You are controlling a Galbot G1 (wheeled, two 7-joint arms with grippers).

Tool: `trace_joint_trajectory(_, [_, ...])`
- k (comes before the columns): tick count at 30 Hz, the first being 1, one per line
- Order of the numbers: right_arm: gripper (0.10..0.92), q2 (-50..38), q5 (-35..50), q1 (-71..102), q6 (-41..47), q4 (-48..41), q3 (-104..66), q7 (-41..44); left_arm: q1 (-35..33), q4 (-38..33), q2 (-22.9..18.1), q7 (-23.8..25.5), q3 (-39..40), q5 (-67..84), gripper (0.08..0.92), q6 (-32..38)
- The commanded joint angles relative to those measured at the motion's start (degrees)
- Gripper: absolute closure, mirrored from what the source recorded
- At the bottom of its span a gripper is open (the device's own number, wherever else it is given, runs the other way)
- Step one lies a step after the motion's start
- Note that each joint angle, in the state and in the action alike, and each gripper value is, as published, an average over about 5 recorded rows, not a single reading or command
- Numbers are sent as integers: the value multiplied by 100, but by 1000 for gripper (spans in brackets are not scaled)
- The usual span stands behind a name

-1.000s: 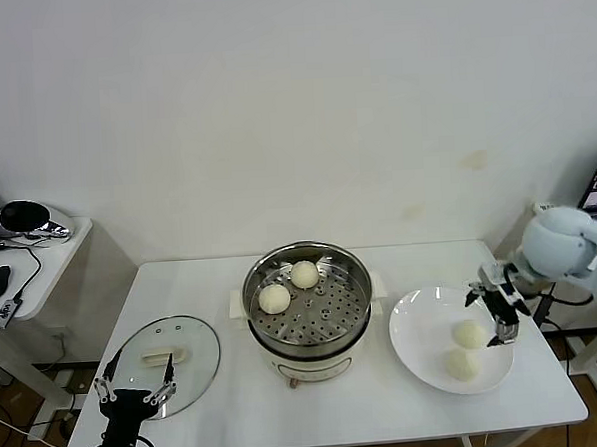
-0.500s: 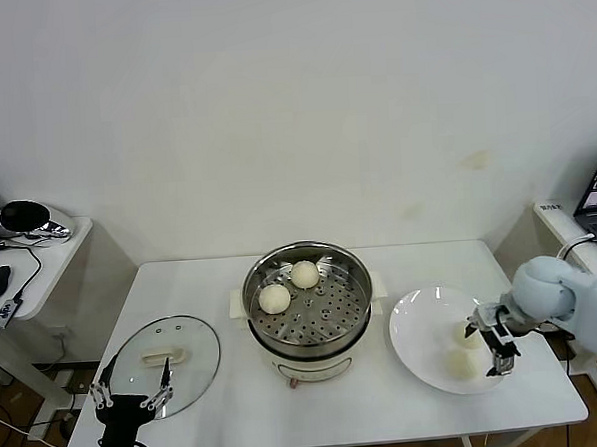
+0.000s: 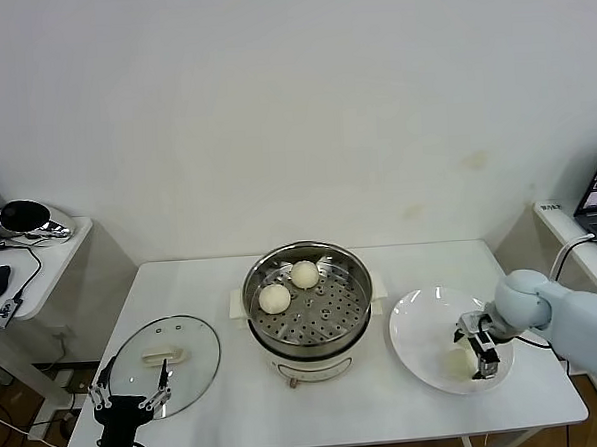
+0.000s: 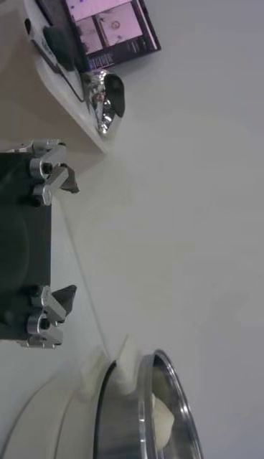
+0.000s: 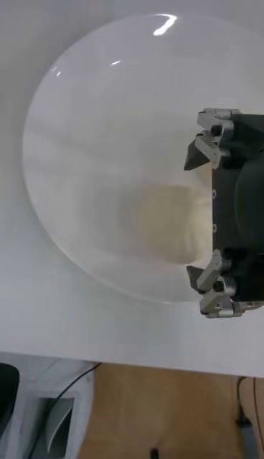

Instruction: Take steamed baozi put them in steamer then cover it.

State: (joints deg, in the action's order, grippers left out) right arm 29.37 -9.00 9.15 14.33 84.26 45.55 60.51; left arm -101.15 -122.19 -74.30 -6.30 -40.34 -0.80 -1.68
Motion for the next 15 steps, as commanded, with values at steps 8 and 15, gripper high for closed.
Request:
trace_joint_trajectory(8, [307, 165, -90, 175, 76, -143, -146, 82, 4, 9, -11, -3, 3, 11, 177, 2])
trace_joint_trajectory(15, [445, 90, 75, -101, 94, -32, -83, 161, -16, -31, -10, -2, -9, 11, 177, -1])
